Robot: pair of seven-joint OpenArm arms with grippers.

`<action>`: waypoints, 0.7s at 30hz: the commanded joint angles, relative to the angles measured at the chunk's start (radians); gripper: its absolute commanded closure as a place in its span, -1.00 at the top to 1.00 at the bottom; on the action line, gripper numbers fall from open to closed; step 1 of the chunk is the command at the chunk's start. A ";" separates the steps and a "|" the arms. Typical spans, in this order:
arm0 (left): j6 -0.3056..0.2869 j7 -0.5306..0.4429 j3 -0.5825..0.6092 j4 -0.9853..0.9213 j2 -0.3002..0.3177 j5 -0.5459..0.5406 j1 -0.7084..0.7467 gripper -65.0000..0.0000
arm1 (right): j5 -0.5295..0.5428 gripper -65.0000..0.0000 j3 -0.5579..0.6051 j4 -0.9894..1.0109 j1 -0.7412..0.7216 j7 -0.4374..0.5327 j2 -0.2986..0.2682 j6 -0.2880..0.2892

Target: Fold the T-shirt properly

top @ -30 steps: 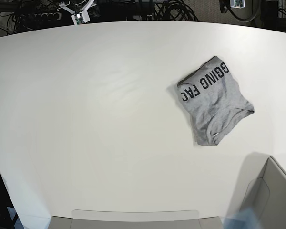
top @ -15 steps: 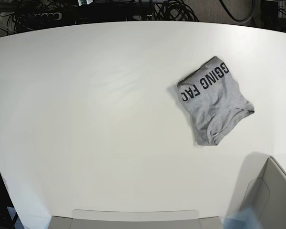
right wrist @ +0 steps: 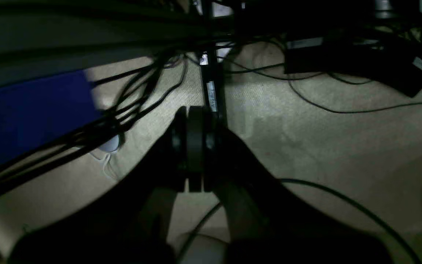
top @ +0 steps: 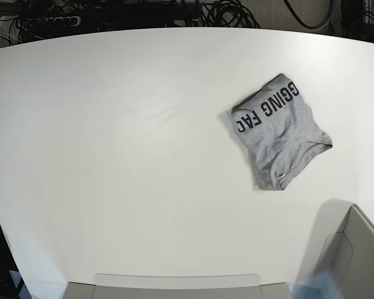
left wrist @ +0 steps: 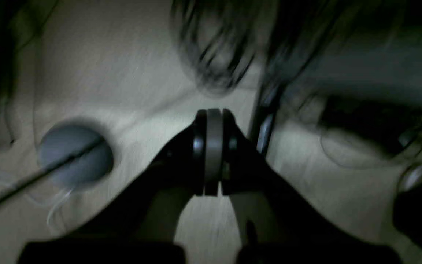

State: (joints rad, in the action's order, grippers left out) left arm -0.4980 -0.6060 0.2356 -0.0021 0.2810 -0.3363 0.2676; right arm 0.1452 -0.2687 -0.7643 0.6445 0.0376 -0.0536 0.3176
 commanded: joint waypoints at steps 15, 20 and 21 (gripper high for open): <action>0.405 0.374 0.044 0.002 -0.065 0.004 -0.086 -1.00 | -0.017 -1.00 0.044 0.764 -0.398 0.327 -0.277 -0.137; 0.523 0.375 0.100 0.002 -0.062 0.004 -0.087 -1.00 | -0.114 -1.00 0.220 0.764 -0.403 0.335 -0.269 -0.550; 0.523 0.375 0.106 0.002 -0.062 0.004 -0.089 -1.00 | -0.124 -1.00 0.250 0.764 -0.403 0.331 -0.257 -0.595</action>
State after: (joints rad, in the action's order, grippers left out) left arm 0.0151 -0.2245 0.3405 0.0010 0.2134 -0.3325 0.1715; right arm 0.0143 -0.0128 -0.0036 0.2317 0.3607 -0.3038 -0.2874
